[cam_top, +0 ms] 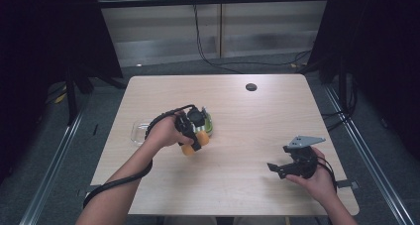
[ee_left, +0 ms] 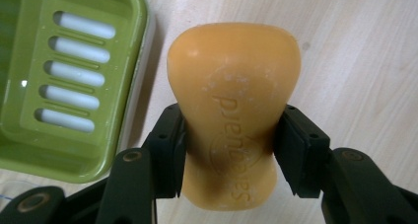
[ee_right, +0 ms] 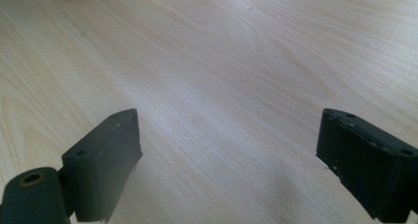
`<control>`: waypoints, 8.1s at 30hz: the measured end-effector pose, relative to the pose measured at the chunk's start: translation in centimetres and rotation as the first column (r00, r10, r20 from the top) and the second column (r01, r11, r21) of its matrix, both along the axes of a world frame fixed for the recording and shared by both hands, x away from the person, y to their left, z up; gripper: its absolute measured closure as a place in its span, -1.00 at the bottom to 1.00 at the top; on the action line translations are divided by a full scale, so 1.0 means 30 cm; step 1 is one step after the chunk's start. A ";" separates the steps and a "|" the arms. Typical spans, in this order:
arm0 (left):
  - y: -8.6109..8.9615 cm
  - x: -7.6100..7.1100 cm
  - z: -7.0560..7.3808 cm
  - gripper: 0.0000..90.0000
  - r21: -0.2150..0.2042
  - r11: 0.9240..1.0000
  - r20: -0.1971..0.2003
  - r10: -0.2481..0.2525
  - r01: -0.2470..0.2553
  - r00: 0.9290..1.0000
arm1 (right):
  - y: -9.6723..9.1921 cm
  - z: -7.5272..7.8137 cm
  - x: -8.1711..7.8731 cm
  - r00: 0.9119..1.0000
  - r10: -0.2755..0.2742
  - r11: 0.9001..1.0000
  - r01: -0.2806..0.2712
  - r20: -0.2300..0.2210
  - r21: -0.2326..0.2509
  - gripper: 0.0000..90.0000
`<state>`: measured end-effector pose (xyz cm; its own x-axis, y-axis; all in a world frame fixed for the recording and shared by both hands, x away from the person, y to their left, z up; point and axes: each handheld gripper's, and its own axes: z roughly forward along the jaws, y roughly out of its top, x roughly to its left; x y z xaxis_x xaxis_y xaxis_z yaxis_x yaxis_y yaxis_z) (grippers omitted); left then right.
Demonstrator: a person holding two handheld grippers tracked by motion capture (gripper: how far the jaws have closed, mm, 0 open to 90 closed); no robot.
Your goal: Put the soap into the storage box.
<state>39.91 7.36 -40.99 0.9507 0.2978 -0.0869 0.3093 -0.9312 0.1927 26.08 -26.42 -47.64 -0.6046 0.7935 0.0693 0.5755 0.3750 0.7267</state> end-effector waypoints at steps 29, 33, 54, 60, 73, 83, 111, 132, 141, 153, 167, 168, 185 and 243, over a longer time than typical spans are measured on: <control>0.016 0.069 0.038 0.11 0.025 1.000 0.017 0.011 -0.011 1.000 | -0.002 -0.003 0.001 1.000 0.003 1.000 -0.003 -0.002 -0.001 -0.79; 0.016 0.076 0.042 0.11 0.022 1.000 0.015 0.015 -0.015 1.000 | -0.001 -0.002 0.000 1.000 0.001 1.000 -0.001 -0.004 0.000 -0.79; 0.028 0.124 0.069 0.11 0.026 0.999 0.011 0.028 -0.028 1.000 | 0.000 -0.002 -0.001 1.000 0.005 1.000 -0.005 -0.005 -0.003 -0.79; 0.033 0.136 0.062 0.11 0.007 0.998 0.007 0.064 -0.064 0.998 | 0.000 -0.002 -0.001 1.000 0.005 1.000 -0.005 -0.005 -0.004 -0.79; 0.035 0.175 0.066 0.11 0.039 0.998 0.011 0.052 -0.052 0.999 | -0.003 -0.001 0.000 1.000 0.005 1.000 -0.005 -0.002 -0.004 -0.79; 0.024 0.194 0.070 0.11 0.060 0.998 0.006 0.034 -0.035 0.999 | -0.007 0.001 0.001 1.000 0.009 1.000 -0.009 0.000 -0.001 -0.79; 0.003 0.234 0.076 0.11 0.060 0.996 0.016 0.069 -0.070 0.997 | -0.012 -0.001 0.000 1.000 -0.002 1.000 0.002 -0.010 0.008 -0.79; 0.009 0.262 0.057 0.11 0.056 0.995 0.033 0.077 -0.078 0.997 | -0.010 -0.002 -0.002 1.000 -0.002 1.000 0.002 -0.004 -0.001 -0.79; 0.011 0.271 0.040 0.11 0.052 0.996 0.039 0.075 -0.077 0.996 | -0.009 -0.003 -0.002 1.000 0.000 1.000 0.000 -0.001 -0.001 -0.79; 0.008 0.273 0.019 0.11 0.037 0.995 0.043 0.088 -0.089 0.995 | -0.008 -0.001 -0.003 1.000 -0.002 1.000 0.002 -0.001 0.001 -0.79; 0.004 0.277 -0.002 0.10 0.035 0.995 0.060 0.087 -0.089 0.994 | -0.006 -0.003 -0.002 1.000 0.000 1.000 0.000 -0.002 0.001 -0.79; 0.003 0.278 -0.003 0.11 0.037 0.995 0.054 0.087 -0.089 0.995 | -0.006 -0.003 -0.001 1.000 0.000 1.000 0.000 -0.003 0.001 -0.79; 0.009 0.291 -0.024 0.11 0.051 0.996 0.036 0.076 -0.078 0.996 | -0.007 -0.008 0.000 1.000 0.008 1.000 -0.008 -0.007 0.001 -0.79; 0.000 0.298 -0.102 0.10 0.026 0.997 0.062 0.068 -0.069 0.996 | -0.005 -0.006 0.000 1.000 0.010 1.000 -0.010 -0.009 -0.005 -0.79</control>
<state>48.85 7.35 -44.03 0.9312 0.3640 -0.0199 0.3611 -0.9135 0.1874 26.06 -26.58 -47.83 -0.6115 0.7881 0.0705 0.5783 0.3844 0.7196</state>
